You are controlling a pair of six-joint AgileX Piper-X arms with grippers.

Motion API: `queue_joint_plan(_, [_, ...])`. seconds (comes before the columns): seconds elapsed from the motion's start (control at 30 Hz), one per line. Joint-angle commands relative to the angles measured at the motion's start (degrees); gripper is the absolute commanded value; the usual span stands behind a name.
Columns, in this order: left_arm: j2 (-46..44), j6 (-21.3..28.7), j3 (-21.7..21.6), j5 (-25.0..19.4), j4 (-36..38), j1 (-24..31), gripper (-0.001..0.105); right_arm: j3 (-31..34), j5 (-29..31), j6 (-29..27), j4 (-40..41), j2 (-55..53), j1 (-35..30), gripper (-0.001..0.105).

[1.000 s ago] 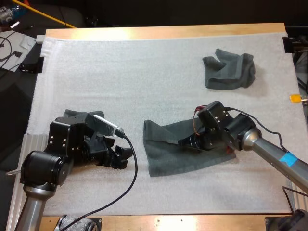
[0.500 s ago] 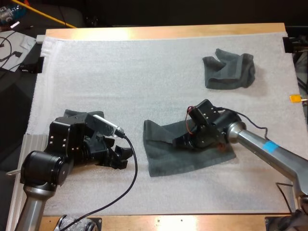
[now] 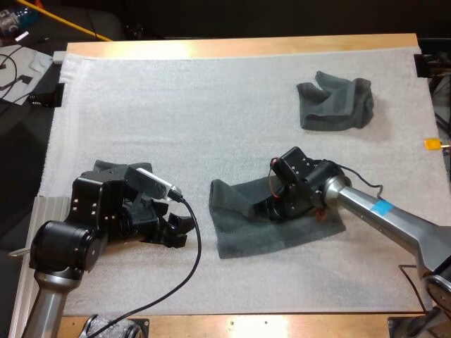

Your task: Pick towel from pile, fold and stack

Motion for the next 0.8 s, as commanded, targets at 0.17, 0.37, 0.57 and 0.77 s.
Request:
queue_joint_plan(0.17, [0.11,-0.39,-0.17,-0.18,0.43,-0.01,0.063,-0.48,1.45,2.14,-3.13,0.78,0.46,0.000])
queue_joint_plan(0.37, [-0.08,-0.38,-0.12,-0.02,0.66,0.00,0.063,-3.07,8.11,6.93,-8.92,1.91,0.18,0.000])
queue_joint_plan(0.57, [0.06,0.08,-0.19,0.38,0.71,-0.09,0.063,-7.17,11.21,7.51,-12.37,3.28,-0.13,0.000])
queue_joint_plan(0.77, [-0.04,0.18,-0.31,0.42,0.99,-0.10,0.063,-13.40,16.03,6.99,-15.73,4.38,-0.68,0.000])
